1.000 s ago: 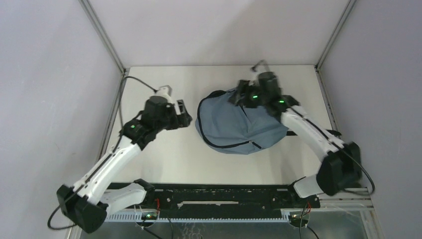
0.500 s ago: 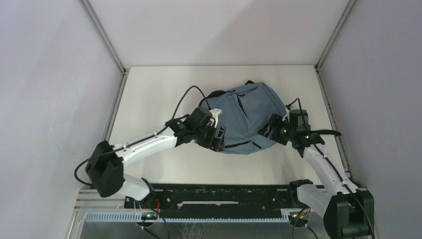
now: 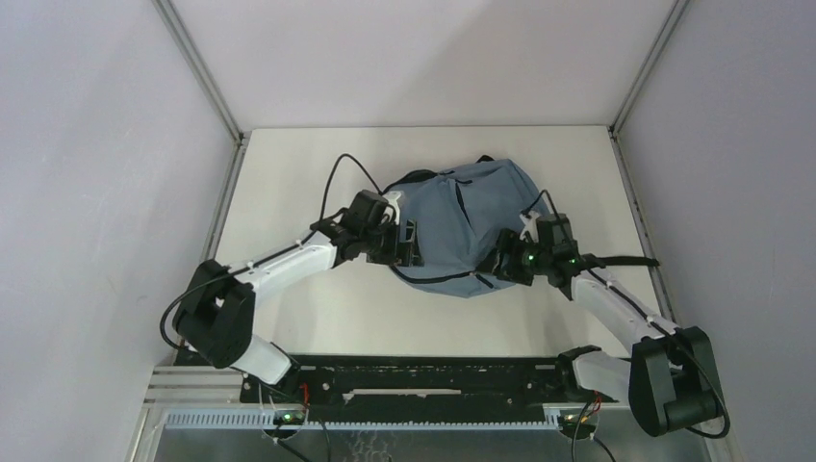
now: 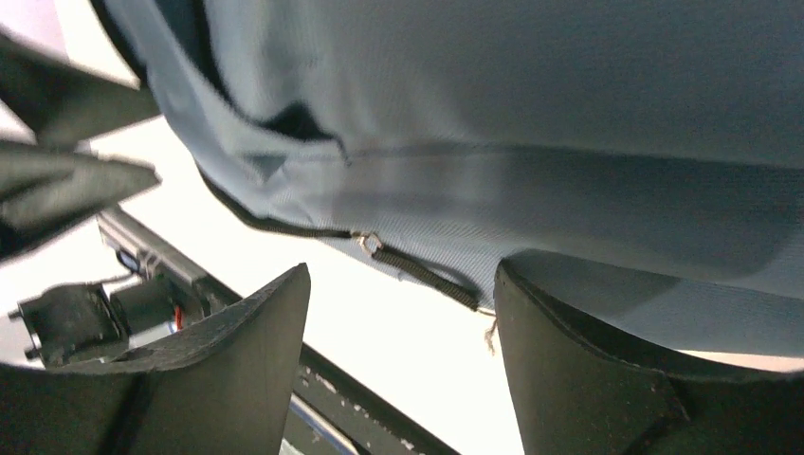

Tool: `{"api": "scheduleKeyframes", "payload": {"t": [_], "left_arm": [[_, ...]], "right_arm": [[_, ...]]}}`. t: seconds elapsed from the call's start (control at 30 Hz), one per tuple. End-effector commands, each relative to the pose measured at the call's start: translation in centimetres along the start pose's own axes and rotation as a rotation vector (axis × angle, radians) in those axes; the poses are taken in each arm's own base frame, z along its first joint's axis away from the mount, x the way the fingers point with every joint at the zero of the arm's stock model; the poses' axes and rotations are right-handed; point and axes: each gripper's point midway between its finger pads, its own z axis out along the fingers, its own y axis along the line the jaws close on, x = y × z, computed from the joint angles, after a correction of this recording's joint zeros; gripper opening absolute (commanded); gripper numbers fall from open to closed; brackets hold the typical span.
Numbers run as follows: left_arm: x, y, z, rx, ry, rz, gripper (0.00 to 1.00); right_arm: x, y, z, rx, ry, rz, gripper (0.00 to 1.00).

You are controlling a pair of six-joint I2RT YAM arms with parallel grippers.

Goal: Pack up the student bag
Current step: Zip the student bag at the center of the board.

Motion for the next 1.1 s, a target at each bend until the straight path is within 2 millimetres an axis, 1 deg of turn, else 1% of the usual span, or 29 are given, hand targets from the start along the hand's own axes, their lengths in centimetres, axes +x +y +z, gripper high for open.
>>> {"api": "scheduleKeyframes", "payload": {"t": [0.0,0.07,0.13,0.23,0.33,0.43,0.5,0.53,0.57,0.67,0.73,0.87,0.93,1.0,1.07], "left_arm": [[-1.9,0.8,1.1,0.011,-0.044,-0.045,0.83],[-2.5,0.7,1.2,0.01,-0.051,-0.041,0.83],[-3.1,0.4,0.9,0.006,-0.067,-0.042,0.83],[-3.9,-0.1,-0.3,0.012,-0.1,-0.044,0.83],[-4.3,-1.6,-1.6,0.066,-0.103,-0.05,0.84],[-4.5,-2.6,-2.7,0.097,-0.105,-0.07,0.83],[-4.7,-3.0,-3.6,0.095,-0.134,-0.067,0.83],[-4.8,-3.1,-4.0,0.082,-0.15,-0.055,0.83],[-4.8,-3.5,-4.4,0.074,-0.159,-0.031,0.83],[-3.8,-6.2,-4.9,0.129,-0.128,0.048,0.85],[-2.9,-8.0,-4.8,0.149,-0.091,0.091,0.85],[-1.4,-11.0,-3.5,0.174,-0.044,0.144,0.83],[-0.7,-12.4,-2.6,0.204,-0.017,0.156,0.83],[-0.4,-13.3,-1.7,0.221,-0.006,0.158,0.82],[-0.3,-13.6,-0.8,0.2,-0.003,0.176,0.81]], "right_arm": [[2.0,2.3,0.8,-0.07,0.056,-0.07,0.79],[2.6,3.4,1.2,-0.092,0.068,-0.08,0.79],[3.0,4.4,1.5,-0.115,0.073,-0.085,0.79],[3.5,5.6,2.1,-0.148,0.092,-0.078,0.79],[4.4,7.4,2.4,-0.2,0.126,-0.093,0.79],[4.8,9.3,2.2,-0.246,0.143,-0.138,0.79],[4.5,10.3,1.7,-0.275,0.136,-0.173,0.79],[4.4,10.4,1.4,-0.283,0.131,-0.179,0.79],[4.1,10.5,1.1,-0.289,0.124,-0.177,0.79],[3.5,9.7,0.4,-0.271,0.107,-0.172,0.79],[3.3,8.5,-0.1,-0.219,0.095,-0.155,0.79],[2.6,6.6,-1.1,-0.147,0.062,-0.141,0.79],[1.5,5.2,-1.9,-0.084,0.007,-0.11,0.78],[-0.3,2.9,-3.1,0.031,-0.095,-0.036,0.78],[-1.8,0.9,-4.6,0.105,-0.179,0.047,0.78]]}}
